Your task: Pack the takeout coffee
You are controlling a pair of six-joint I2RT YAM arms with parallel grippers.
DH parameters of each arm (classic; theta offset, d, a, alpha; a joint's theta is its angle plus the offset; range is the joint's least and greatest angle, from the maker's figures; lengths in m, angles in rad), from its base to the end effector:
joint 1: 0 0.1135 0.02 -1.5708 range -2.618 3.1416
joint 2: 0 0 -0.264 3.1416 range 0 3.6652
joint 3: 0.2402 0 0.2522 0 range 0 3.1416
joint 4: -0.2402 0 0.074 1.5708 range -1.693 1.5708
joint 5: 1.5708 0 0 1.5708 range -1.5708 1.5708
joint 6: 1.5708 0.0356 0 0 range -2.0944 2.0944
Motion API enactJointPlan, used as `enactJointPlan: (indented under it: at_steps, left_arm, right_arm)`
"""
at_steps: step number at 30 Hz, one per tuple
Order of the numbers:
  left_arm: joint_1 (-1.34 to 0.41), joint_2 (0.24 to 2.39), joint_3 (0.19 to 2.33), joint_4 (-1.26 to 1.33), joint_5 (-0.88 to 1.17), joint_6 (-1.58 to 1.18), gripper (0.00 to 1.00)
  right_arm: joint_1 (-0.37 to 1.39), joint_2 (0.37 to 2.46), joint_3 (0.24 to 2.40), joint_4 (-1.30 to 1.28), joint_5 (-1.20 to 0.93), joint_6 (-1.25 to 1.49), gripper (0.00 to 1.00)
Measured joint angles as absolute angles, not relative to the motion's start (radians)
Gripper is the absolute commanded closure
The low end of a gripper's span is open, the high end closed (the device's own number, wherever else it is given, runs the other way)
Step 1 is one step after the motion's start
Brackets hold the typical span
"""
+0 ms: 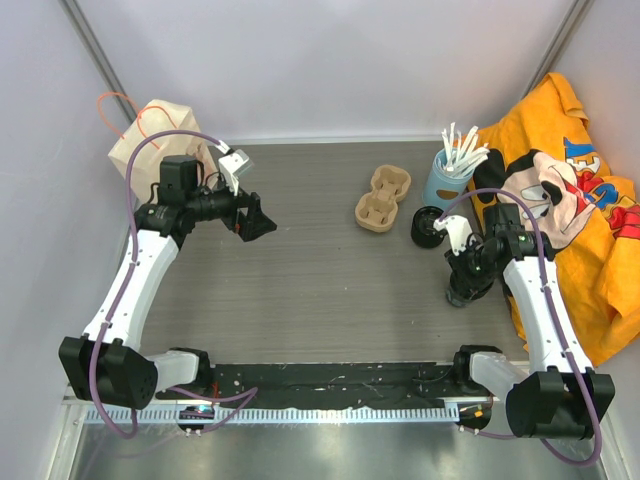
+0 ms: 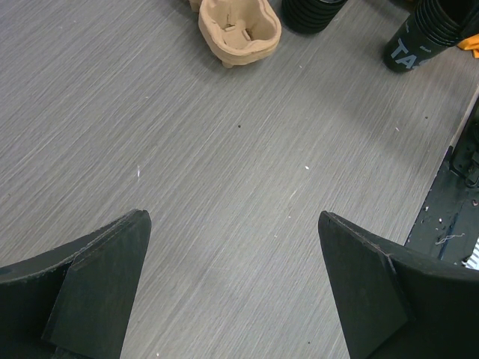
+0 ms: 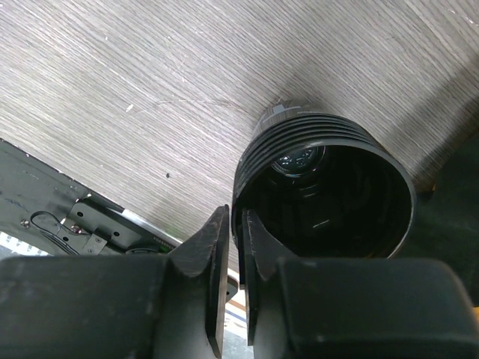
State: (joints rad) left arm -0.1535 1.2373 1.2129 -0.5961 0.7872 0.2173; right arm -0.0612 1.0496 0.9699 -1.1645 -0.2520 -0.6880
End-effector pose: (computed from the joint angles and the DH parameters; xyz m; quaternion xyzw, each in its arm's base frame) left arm 0.2537 -0.0648 0.3593 0.3238 0.7748 -0.3274 0.4332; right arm 0.1725 -0.0017 0.2800 -0.3212 0.9249 0.0564 0.1955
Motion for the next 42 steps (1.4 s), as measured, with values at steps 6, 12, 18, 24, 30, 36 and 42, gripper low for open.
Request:
enactJointPlan:
  at_steps: [6, 12, 18, 24, 30, 36, 42]
  left_arm:
    - [-0.154, 1.237, 1.213, -0.596, 0.787, 0.217, 0.00]
    - [-0.154, 1.237, 1.213, -0.596, 0.787, 0.217, 0.00]
    - [-0.154, 1.237, 1.213, -0.596, 0.787, 0.217, 0.00]
    - [-0.154, 1.237, 1.213, -0.596, 0.787, 0.217, 0.00]
    - [-0.154, 1.237, 1.213, -0.596, 0.787, 0.217, 0.00]
    - [-0.154, 1.237, 1.213, -0.596, 0.787, 0.217, 0.00]
    - [-0.154, 1.237, 1.213, -0.596, 0.787, 0.217, 0.00]
  right_arm:
    - [-0.062, 1.049, 0.973, -1.173, -0.271, -0.696, 0.81]
    - [-0.063, 1.049, 0.973, -1.184, -0.281, -0.702, 0.84]
    - [-0.063, 1.049, 0.973, -1.186, -0.283, -0.704, 0.88]
    - [-0.063, 1.049, 0.974, -1.186, -0.286, -0.705, 0.94]
    - [-0.064, 1.049, 0.986, -1.192, -0.290, -0.705, 0.99]
    - [-0.067, 1.050, 1.007, -1.196, -0.290, -0.705, 0.99]
    - [-0.068, 1.050, 1.046, -1.202, -0.289, -0.704, 0.99]
